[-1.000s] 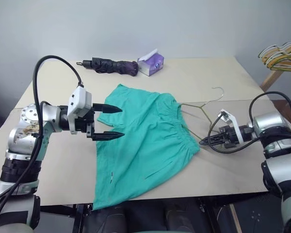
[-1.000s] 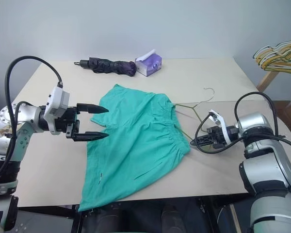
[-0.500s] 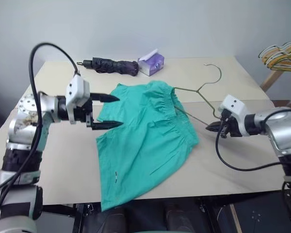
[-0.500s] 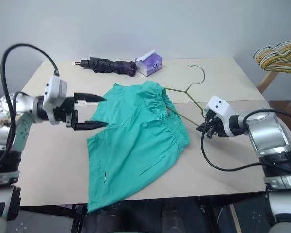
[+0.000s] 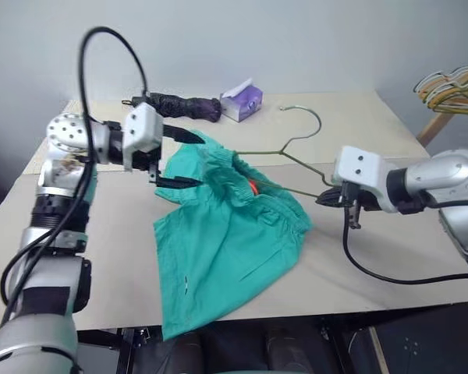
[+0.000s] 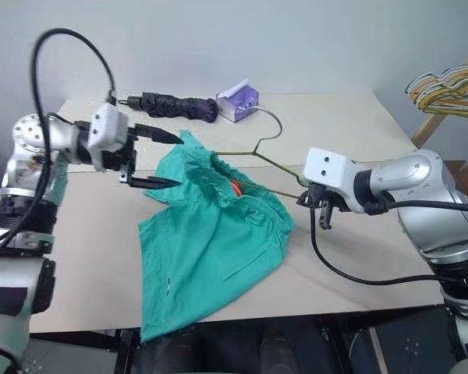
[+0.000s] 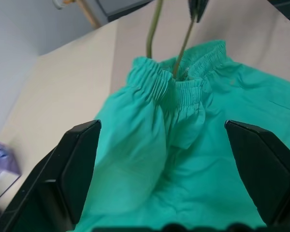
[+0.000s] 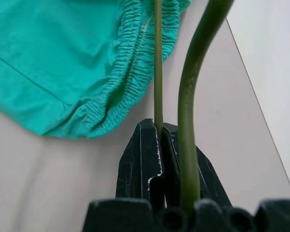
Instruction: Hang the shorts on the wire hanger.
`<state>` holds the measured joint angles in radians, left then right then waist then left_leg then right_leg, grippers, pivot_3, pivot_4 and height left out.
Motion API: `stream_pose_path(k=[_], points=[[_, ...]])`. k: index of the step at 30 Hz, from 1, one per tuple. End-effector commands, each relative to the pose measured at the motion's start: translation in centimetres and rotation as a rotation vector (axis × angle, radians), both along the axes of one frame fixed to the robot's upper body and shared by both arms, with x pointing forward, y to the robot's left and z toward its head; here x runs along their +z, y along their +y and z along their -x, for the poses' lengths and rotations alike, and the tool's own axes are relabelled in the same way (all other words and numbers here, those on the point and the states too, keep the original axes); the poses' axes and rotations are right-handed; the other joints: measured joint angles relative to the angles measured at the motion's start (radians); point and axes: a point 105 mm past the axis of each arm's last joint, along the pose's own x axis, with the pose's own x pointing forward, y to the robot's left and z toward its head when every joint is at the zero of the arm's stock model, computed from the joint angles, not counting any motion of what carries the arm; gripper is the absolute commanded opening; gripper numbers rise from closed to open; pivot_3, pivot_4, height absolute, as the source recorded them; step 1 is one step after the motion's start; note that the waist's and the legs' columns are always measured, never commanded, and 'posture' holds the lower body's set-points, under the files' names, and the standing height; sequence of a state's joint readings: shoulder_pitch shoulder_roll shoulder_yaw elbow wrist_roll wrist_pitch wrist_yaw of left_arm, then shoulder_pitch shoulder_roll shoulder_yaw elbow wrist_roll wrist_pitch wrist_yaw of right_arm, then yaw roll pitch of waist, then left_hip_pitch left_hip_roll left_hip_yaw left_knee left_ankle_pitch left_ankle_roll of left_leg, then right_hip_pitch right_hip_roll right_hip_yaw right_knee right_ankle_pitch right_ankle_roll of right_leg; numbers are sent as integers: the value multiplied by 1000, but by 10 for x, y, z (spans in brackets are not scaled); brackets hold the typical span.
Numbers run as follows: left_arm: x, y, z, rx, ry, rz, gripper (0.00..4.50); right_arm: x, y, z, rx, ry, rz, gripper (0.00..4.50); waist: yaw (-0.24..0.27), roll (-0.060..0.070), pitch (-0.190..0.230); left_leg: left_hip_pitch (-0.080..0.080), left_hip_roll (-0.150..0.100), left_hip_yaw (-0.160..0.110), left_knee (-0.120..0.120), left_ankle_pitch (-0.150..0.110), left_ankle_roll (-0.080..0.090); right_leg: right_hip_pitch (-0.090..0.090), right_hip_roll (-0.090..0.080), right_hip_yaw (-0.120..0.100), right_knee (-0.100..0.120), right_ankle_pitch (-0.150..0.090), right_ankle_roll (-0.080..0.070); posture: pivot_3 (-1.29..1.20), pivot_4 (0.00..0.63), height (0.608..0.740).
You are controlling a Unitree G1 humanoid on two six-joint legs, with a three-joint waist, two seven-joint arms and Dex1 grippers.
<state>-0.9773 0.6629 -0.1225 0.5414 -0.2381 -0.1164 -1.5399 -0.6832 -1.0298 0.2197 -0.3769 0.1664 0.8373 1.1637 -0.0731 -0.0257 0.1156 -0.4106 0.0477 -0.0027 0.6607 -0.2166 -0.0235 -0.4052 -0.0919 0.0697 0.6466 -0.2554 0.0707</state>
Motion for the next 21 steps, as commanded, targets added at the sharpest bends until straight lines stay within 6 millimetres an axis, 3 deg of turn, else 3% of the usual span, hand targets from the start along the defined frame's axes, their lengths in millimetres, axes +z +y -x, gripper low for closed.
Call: stream_pose_path(k=[1, 6, 12, 15, 21], points=[[8, -8, -2, -55, -60, -40, 4442, 13, 9, 8, 45, -8, -3, 0, 0, 0, 0, -1, 0, 0, 0, 0, 0, -1, 0, 0, 0, 0, 0, -98, 42, 740], [7, -18, -10, -84, -49, -54, 4442, 16, 14, 12, 68, 19, -12, 0, -2, 0, 0, -1, 0, 0, 1, 0, 0, -1, 0, 0, 1, 0, 0, -108, 38, 740], [-10, -16, -15, -84, 7, -139, 4442, 21, 16, 18, 83, 46, -37, 0, -25, 0, 0, -1, 0, 0, 1, 0, 0, -1, 0, 0, 1, 0, 0, -119, 36, 740], [-9, -22, -14, -103, 28, -109, 3850, 23, 17, 20, 84, 54, -48, 0, -31, 0, 0, -1, 0, -1, 1, 0, 0, -1, 0, 0, 1, 0, 0, -127, 37, 740], [-6, -25, -13, -117, 32, -84, 2031, 25, 16, 22, 83, 69, -58, 0, -50, 0, 0, -1, 0, -1, 1, 0, 0, -1, 0, 0, 1, 0, 0, -129, 40, 740]])
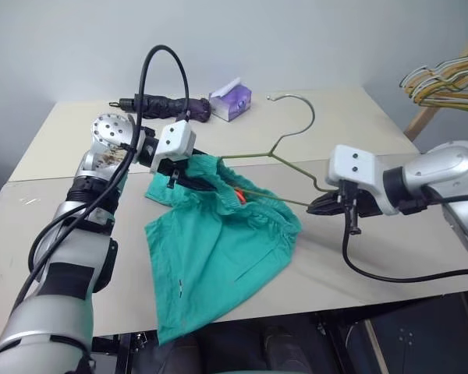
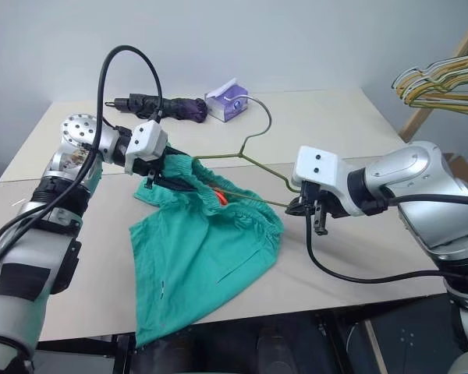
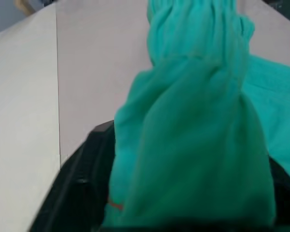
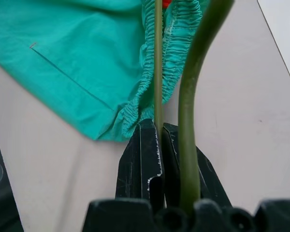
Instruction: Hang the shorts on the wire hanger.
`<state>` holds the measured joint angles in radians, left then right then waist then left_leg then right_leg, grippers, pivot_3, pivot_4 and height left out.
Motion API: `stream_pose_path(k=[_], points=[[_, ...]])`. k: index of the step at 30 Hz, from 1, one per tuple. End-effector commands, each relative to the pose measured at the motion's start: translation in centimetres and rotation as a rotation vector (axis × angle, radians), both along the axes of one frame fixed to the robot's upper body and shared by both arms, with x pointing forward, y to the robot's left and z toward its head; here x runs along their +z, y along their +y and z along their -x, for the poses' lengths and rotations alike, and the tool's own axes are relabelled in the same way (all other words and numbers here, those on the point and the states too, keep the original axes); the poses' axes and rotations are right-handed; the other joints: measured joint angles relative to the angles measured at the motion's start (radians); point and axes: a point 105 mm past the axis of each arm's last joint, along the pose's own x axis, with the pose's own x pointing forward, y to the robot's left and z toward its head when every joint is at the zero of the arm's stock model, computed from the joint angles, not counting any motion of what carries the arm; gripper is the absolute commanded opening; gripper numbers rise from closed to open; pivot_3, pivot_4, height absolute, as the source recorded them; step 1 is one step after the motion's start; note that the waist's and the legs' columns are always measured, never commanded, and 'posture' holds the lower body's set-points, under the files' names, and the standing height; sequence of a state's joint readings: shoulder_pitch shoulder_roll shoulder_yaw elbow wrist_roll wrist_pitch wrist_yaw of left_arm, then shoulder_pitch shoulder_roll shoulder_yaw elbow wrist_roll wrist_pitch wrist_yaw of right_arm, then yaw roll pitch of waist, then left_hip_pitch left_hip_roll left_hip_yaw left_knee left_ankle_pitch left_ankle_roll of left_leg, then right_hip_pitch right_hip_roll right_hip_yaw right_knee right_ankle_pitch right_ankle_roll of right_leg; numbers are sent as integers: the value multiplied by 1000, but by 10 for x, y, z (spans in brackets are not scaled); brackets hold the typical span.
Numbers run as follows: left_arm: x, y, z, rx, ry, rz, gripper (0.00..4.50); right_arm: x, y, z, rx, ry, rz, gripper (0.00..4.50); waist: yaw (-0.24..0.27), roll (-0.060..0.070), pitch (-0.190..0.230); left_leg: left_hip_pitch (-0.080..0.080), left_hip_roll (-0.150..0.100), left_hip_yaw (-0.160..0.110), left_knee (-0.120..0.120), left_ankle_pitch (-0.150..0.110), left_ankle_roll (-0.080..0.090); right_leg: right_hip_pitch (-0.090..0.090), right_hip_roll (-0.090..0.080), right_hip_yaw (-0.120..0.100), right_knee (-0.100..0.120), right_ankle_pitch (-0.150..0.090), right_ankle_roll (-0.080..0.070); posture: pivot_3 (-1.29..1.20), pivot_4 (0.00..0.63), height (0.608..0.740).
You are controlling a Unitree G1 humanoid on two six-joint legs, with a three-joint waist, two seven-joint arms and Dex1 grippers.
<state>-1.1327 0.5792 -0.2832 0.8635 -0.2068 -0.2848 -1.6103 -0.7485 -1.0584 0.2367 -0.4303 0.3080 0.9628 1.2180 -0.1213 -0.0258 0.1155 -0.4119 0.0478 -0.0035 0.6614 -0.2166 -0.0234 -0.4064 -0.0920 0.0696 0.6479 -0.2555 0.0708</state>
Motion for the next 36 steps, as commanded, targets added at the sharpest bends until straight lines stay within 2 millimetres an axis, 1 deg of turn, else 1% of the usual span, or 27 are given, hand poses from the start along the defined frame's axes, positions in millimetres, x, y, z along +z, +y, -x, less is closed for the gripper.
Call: stream_pose_path(k=[1, 2, 3, 4, 8, 9, 16, 21, 23, 26, 30, 33, 34, 35, 36], points=[[17, -4, 1, -25, -37, 37, 1764, 19, 1, 4, 17, -54, -15, 0, -3, 0, 0, 0, 0, 0, 0, 0, 0, 0, 0, 0, 0, 0, 0, -129, 40, 740], [18, -4, 2, -26, -35, 38, 1654, 19, 1, 4, 18, -48, -15, 0, -4, 0, 0, 0, 0, 0, 0, 0, 0, 0, 0, 0, 0, 0, 0, -128, 40, 740], [17, -3, 3, -29, -30, 37, 1353, 19, 1, 5, 23, -42, -14, 0, -5, 0, 0, 0, 0, 0, 0, 0, 0, 0, 0, 0, 0, 0, 0, -128, 42, 740], [17, -3, 4, -32, -27, 36, 1285, 19, 1, 6, 27, -35, -15, 0, -8, 0, 0, 0, 0, 0, 0, 0, 0, 0, 0, 0, 0, 0, 0, -127, 44, 740], [15, -2, 8, -46, -2, 21, 112, 19, 0, 7, 48, -32, 2, 0, -7, 0, 0, 0, 0, 0, 0, 0, 0, 0, 0, 0, 1, 0, 0, -127, 46, 740], [15, -1, 9, -49, 3, 19, 17, 19, 0, 7, 52, -36, 7, 0, -7, 0, 0, 0, 0, 0, 0, 0, 0, 0, 0, 0, 0, 0, 0, -127, 47, 740], [12, 2, 15, -57, 35, 12, 17, 20, -2, 7, 51, -35, 5, 0, -7, 0, 0, 0, 0, 0, 0, 0, 0, 0, 0, 0, 1, 0, 0, -128, 49, 740], [15, 0, 14, -53, 42, 42, 17, 22, -3, 5, 41, -30, 0, 0, -7, 0, 0, 0, 0, 0, 0, 0, 0, 0, 0, 0, 1, 0, 0, -132, 48, 740], [17, 2, 14, -46, 50, 53, 17, 24, -4, 4, 43, -61, -6, 0, -7, 0, 0, 0, 0, 0, 0, 0, 0, 0, 0, 0, 0, 0, 0, -139, 46, 740], [19, 9, 13, -12, 76, 78, 0, 28, -15, -1, 6, -117, -36, 814, -8, 0, 0, 0, 0, 0, 0, 0, 0, 0, 0, 0, 0, 0, 0, -148, 42, 740], [13, 18, 16, 9, 93, 70, 0, 36, -30, -6, -76, -135, -76, 2152, -15, 0, 0, 0, 0, 0, 0, 0, 0, 0, 0, 0, 1, 0, 0, -153, 41, 740], [10, 21, 17, 21, 102, 71, 0, 44, -49, -13, -173, -173, -94, 3190, -22, 1, -1, 0, 0, 0, 0, 0, 0, 0, 0, 0, 1, 0, 0, -153, 41, 740], [10, 22, 17, 27, 104, 77, 0, 49, -56, -14, -212, -188, -116, 3600, -23, 1, -1, 0, 0, 0, 0, 0, 0, 0, 0, 0, 1, 0, 0, -151, 40, 740], [10, 23, 16, 32, 106, 81, 0, 52, -62, -15, -247, -198, -138, 3875, -23, 1, -1, 0, 0, 0, 0, 0, 0, 0, 0, 0, 1, 0, 0, -151, 40, 740], [10, 23, 16, 35, 107, 85, 0, 55, -68, -15, -276, -206, -159, 4247, -24, 1, -1, 0, 0, 0, 0, 0, 0, 0, 0, 0, 1, 0, 0, -151, 40, 740]])
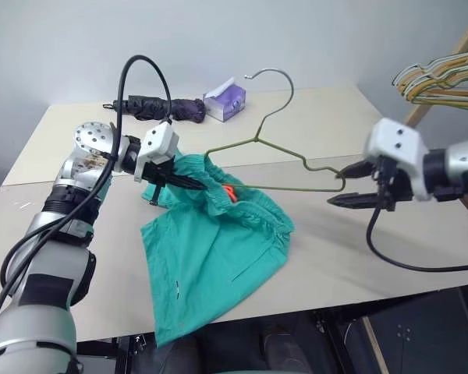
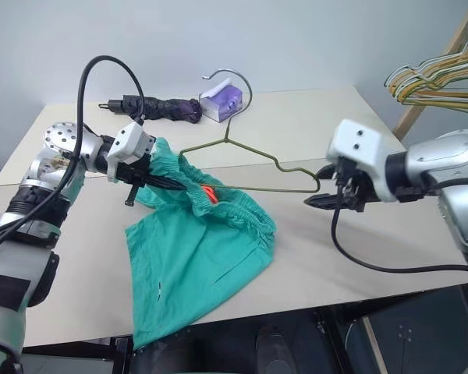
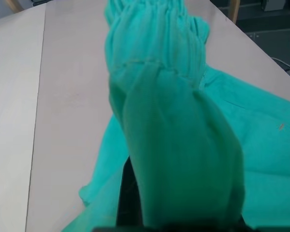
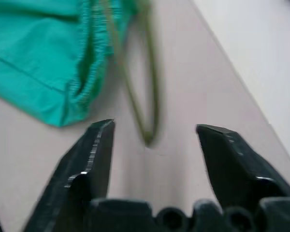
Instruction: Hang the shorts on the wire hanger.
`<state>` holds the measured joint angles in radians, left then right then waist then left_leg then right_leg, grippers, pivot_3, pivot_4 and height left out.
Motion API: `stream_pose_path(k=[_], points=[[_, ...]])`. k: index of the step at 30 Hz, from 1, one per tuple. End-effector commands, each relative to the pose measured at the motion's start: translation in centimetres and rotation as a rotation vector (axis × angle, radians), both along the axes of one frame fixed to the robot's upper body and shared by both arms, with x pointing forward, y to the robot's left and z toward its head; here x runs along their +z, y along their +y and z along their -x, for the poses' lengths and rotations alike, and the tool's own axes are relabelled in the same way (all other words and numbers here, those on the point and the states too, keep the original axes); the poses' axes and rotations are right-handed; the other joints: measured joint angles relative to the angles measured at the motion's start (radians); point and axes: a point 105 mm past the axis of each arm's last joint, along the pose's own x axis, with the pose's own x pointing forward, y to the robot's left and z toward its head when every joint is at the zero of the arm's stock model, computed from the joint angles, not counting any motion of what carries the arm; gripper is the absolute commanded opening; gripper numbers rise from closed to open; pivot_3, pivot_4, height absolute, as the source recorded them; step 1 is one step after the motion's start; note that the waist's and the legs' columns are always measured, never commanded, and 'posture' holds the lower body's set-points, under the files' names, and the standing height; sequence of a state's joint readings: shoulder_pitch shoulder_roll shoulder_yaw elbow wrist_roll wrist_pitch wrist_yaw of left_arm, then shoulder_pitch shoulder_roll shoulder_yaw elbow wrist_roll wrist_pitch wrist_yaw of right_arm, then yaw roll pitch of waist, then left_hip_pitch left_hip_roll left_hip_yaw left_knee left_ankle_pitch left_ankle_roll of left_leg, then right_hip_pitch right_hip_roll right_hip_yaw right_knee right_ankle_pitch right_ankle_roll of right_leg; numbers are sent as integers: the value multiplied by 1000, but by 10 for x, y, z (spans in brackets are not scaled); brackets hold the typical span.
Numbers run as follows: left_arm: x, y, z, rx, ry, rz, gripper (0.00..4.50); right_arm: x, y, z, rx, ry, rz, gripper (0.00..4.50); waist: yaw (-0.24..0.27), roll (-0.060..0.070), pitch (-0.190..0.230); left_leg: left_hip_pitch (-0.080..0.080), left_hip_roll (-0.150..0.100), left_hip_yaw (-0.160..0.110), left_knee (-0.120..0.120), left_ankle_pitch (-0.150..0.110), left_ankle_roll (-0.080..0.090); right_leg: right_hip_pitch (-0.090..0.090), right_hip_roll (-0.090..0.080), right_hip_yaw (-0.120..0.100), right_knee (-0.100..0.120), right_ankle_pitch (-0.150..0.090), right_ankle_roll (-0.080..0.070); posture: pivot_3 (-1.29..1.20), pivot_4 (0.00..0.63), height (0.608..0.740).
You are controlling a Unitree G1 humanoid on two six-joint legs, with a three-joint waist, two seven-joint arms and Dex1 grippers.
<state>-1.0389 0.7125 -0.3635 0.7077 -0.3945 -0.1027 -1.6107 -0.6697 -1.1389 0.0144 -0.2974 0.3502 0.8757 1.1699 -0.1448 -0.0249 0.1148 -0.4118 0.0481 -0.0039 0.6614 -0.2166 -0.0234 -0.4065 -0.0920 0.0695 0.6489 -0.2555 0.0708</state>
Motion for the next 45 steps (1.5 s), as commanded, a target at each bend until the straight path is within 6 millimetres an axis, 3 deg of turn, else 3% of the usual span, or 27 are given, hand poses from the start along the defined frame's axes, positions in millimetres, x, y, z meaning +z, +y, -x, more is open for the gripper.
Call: stream_pose_path(k=[1, 6, 12, 16, 21, 33, 36, 45], points=[[15, 1, 1, 2, -45, 45, 0, 21, -24, 0, -121, -84, -81, 4464, -2, 0, 0, 0, 0, 0, 0, 0, 0, 0, 0, 0, 0, 0, 0, -152, 40, 740], [14, 2, 0, 22, -33, 75, 0, 13, -43, 8, -223, -140, -249, 4464, -7, 0, -2, 0, 0, 0, 0, 0, 0, 0, 0, 0, 0, 0, 0, -153, 42, 740], [15, 0, 0, 33, -21, 100, 0, -32, -39, 37, -203, -44, -373, 4464, -8, -2, -9, 2, 0, -1, 0, 0, 0, 3, 0, 0, 0, 0, 0, -153, 45, 740], [16, -1, 0, 47, -18, 113, 0, -74, -2, 42, -166, 39, -421, 4464, -14, 0, -13, 5, 0, -1, 0, 0, 0, 4, 2, 0, 1, 0, 0, -145, 48, 740], [15, -2, 0, 59, -15, 118, 0, -100, 40, 38, -123, 86, -474, 4464, -22, 0, -16, 5, 1, -2, -1, 0, 0, 4, 2, 1, 1, 0, 0, -132, 53, 740], [16, -1, 2, 73, -17, 115, 0, -124, 84, 8, -151, 134, -560, 4464, -6, 0, -16, 4, 0, -2, -1, 0, 0, 4, 2, 0, 0, 0, 0, -112, 58, 740], [16, -1, 2, 73, -17, 115, 0, -131, 88, 2, -169, 156, -571, 3901, -6, 0, -16, 4, 0, -2, -1, 0, 0, 4, 2, 0, 0, 0, 0, -109, 58, 740], [14, 1, 3, 81, -16, 108, 0, -119, 79, 4, -165, 149, -642, 833, -3, 0, -16, 4, 0, -2, -1, 0, 0, 4, 2, 0, 0, 0, 0, -111, 62, 740]])
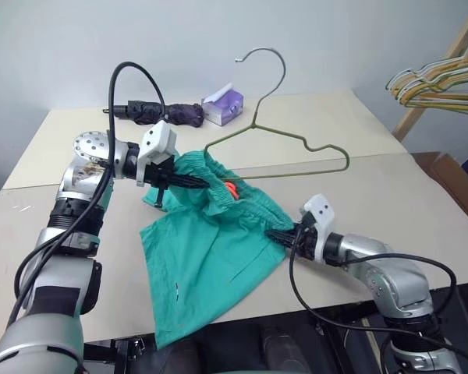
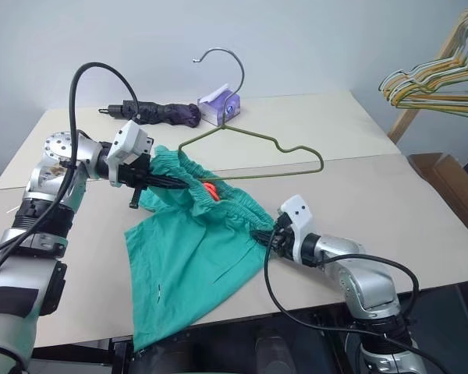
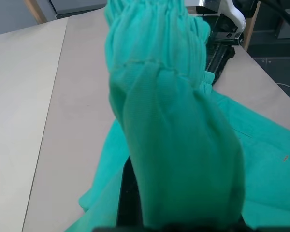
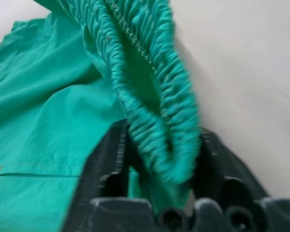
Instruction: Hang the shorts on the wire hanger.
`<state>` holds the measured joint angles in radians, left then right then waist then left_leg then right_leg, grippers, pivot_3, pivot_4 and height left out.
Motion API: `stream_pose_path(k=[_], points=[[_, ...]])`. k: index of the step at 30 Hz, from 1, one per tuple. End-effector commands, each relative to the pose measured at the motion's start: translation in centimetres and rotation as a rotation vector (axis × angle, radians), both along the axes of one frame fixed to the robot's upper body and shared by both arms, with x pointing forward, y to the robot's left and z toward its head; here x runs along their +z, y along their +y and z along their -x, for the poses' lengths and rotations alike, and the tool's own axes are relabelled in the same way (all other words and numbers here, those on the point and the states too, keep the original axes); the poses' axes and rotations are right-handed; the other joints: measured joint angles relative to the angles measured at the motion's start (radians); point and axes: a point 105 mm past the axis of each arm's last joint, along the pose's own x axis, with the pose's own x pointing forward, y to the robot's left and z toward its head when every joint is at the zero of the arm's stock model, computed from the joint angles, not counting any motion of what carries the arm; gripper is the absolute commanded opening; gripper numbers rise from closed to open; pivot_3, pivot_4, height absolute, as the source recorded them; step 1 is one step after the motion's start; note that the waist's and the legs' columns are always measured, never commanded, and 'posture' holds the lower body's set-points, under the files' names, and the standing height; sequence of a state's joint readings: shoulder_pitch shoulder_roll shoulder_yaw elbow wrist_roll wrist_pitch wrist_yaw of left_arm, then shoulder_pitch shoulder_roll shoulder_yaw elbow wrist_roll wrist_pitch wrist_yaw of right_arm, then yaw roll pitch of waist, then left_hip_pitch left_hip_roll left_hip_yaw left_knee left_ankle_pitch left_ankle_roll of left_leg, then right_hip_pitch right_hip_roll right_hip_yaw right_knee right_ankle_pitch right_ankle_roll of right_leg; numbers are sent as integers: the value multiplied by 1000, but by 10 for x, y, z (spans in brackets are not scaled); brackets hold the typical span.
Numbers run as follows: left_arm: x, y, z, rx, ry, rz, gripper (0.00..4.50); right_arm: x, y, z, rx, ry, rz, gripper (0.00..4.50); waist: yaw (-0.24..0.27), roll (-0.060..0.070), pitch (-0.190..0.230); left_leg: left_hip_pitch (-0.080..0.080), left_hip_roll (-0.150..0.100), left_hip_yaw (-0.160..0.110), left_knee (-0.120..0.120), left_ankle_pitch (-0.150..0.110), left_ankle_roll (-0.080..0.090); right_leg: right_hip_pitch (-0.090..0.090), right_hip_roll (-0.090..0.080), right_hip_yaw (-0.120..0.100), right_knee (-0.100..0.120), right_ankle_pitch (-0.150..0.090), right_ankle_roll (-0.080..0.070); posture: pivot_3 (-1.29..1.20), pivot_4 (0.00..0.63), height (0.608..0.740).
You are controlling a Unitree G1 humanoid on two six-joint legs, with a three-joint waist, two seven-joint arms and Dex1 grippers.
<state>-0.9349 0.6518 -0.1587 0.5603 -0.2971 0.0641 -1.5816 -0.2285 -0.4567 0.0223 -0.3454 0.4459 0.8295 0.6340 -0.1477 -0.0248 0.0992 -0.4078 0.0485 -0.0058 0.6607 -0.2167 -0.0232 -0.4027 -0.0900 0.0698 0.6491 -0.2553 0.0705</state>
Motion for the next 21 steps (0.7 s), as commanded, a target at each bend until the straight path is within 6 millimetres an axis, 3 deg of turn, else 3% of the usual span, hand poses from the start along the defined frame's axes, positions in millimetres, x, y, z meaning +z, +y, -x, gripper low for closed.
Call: stream_pose_path(k=[1, 3, 11, 17, 21], points=[[13, 2, 1, 5, -54, 10, 0, 20, -4, 2, 16, -76, -35, 528, 0, 0, 0, 0, 0, 0, 0, 0, 0, 0, 0, 0, 0, 0, 0, -112, 63, 740], [12, 3, 1, 7, -52, 8, 0, 24, -8, 3, 23, -83, -39, 40, 0, 0, 0, 0, 0, 0, 0, 0, 0, 0, 0, 0, 0, 0, 0, -115, 63, 740], [-6, 20, 8, -22, -97, -128, 0, 45, -51, 4, 80, -97, 54, 40, 2, 0, 0, 0, 0, 0, 0, 0, 0, 0, 0, 0, 0, 0, 0, -106, 68, 740], [-9, 39, 8, 12, -109, -168, 0, 54, -87, 0, 111, -60, 128, 40, 11, 0, 0, 1, 0, 1, 0, 0, 1, 1, 0, 0, -1, 0, 0, -97, 71, 740], [-8, 47, 10, 34, -105, -161, 0, 55, -99, -3, 111, -33, 148, 40, 20, 0, 0, 0, 0, 1, 0, -1, 1, 0, 0, 0, -1, 0, 0, -87, 72, 740]])
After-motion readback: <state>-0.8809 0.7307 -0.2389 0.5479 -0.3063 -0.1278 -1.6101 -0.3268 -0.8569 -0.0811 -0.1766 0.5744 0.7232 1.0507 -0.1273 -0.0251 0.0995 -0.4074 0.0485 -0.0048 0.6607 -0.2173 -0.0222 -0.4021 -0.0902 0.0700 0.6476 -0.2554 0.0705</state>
